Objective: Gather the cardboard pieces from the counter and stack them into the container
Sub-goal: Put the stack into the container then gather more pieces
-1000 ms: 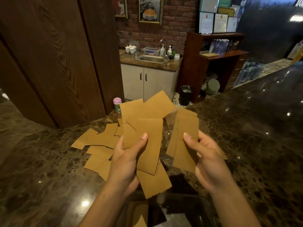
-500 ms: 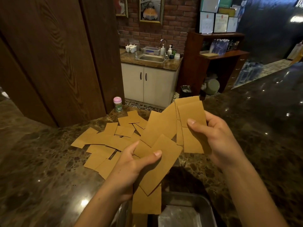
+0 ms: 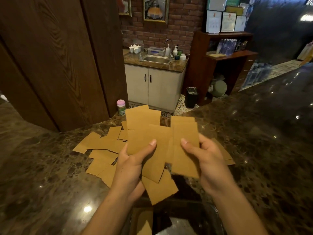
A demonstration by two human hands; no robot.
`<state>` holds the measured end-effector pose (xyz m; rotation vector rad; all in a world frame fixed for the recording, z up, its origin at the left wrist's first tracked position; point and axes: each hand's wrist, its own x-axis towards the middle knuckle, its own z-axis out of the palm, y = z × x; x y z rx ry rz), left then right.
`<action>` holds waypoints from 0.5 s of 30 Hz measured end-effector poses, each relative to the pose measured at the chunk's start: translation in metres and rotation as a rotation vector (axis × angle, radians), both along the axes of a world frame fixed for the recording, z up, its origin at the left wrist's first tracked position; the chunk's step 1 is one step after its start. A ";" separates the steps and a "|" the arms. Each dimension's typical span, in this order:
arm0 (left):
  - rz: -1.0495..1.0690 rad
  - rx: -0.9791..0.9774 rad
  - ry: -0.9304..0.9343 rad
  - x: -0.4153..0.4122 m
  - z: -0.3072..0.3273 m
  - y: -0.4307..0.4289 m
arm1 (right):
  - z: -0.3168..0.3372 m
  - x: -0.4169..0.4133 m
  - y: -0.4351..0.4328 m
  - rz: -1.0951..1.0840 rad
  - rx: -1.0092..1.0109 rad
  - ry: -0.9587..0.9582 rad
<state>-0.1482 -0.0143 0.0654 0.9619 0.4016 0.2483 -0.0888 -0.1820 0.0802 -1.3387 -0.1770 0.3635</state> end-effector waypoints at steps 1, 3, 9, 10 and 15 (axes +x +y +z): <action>0.024 -0.013 -0.010 0.002 -0.001 -0.002 | -0.005 -0.006 0.006 0.030 -0.014 0.024; 0.069 0.011 -0.026 0.003 -0.002 -0.006 | -0.012 -0.013 0.015 0.047 -0.029 0.037; 0.103 0.330 -0.082 0.001 -0.010 -0.008 | -0.005 -0.001 0.005 -0.150 -0.298 -0.289; 0.085 0.390 -0.084 0.001 -0.011 -0.009 | -0.003 -0.001 0.004 -0.176 -0.325 -0.338; -0.022 0.421 -0.095 0.002 -0.010 -0.022 | 0.000 -0.014 0.013 -0.177 -0.280 -0.404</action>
